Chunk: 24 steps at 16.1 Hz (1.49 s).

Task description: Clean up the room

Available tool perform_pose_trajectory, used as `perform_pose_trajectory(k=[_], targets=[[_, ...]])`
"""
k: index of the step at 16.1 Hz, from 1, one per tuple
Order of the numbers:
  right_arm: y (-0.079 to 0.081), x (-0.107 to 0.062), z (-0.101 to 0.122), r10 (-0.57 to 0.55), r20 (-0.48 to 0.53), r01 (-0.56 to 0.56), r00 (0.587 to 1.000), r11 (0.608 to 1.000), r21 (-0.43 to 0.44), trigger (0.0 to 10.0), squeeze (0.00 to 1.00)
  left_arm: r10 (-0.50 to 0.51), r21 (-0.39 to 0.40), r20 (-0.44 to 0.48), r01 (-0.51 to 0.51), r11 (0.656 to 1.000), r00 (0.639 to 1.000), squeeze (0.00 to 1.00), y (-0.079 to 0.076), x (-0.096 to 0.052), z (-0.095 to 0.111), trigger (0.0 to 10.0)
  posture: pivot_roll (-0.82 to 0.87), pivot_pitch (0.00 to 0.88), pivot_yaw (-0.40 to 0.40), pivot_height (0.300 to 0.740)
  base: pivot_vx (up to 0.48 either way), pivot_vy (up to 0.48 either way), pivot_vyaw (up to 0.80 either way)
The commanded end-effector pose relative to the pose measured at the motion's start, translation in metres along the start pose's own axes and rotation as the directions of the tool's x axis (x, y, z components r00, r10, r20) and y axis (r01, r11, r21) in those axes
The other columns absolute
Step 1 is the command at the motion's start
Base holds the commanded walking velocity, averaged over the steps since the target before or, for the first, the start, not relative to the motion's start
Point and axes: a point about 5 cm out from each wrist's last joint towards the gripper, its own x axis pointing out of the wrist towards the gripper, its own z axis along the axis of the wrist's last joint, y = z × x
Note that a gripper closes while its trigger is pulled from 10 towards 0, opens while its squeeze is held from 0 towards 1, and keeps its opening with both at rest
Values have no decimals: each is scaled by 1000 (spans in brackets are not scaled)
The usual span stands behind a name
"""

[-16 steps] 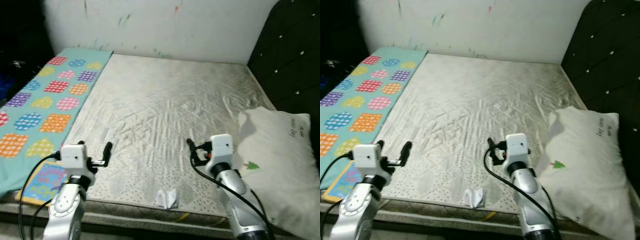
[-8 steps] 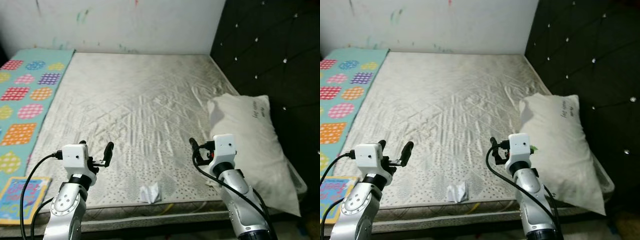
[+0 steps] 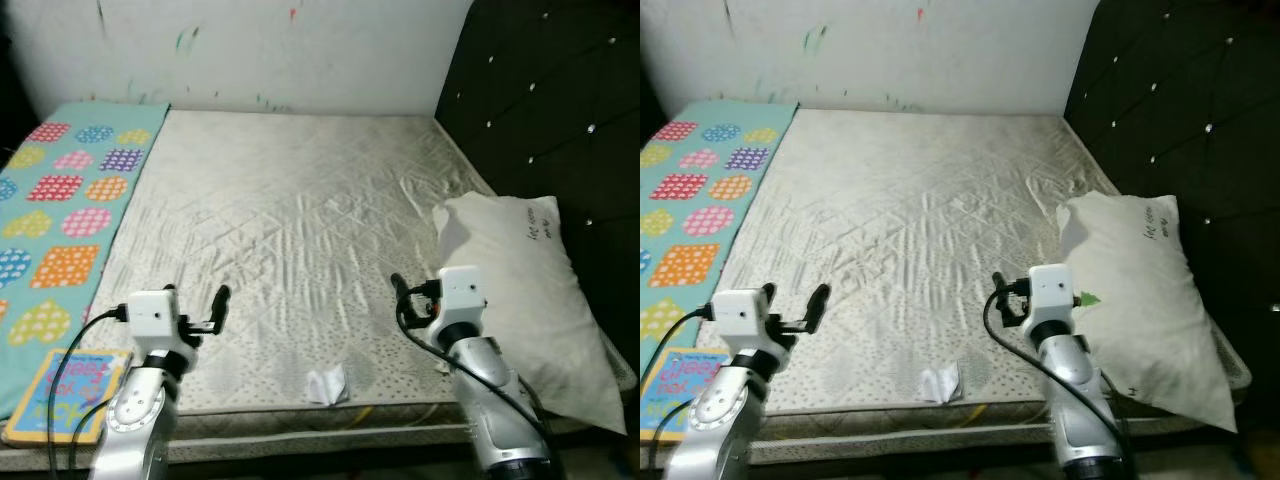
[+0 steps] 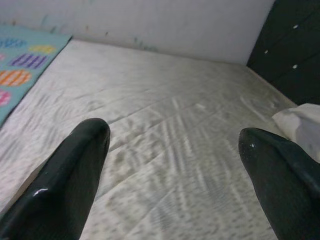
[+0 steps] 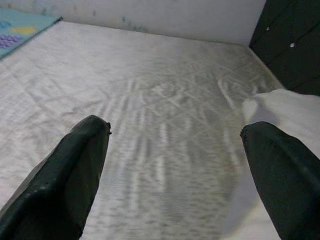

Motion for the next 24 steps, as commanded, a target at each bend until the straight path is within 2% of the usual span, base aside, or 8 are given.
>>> perform_pose_trajectory(k=[1,3,15,18,24], targets=[[-1,0,-2,2,-13,-2,1000,1000,-2,10000,0,0,-2,-4,0,1000,1000,0,0,1,1,10000,-97,0,-43,740,0,480,0],[-1,0,-1,2,-14,-2,1000,1000,-4,10000,0,-1,-1,-3,1,1000,1000,0,0,2,1,10000,-99,0,-42,740,0,480,0],[2,-1,0,35,1,-35,999,999,-30,10000,0,-20,-22,20,21,1000,1000,0,-2,1,3,10000,-103,0,-45,740,0,0,0],[1,-1,0,32,2,-32,999,999,-35,10000,0,-34,-28,27,35,999,999,0,-3,0,4,10000,-103,0,-45,740,256,0,535],[0,0,0,18,0,-18,1000,999,-30,10000,0,-41,-24,26,41,999,999,0,-3,1,4,10000,-105,0,-43,740,261,0,0]])
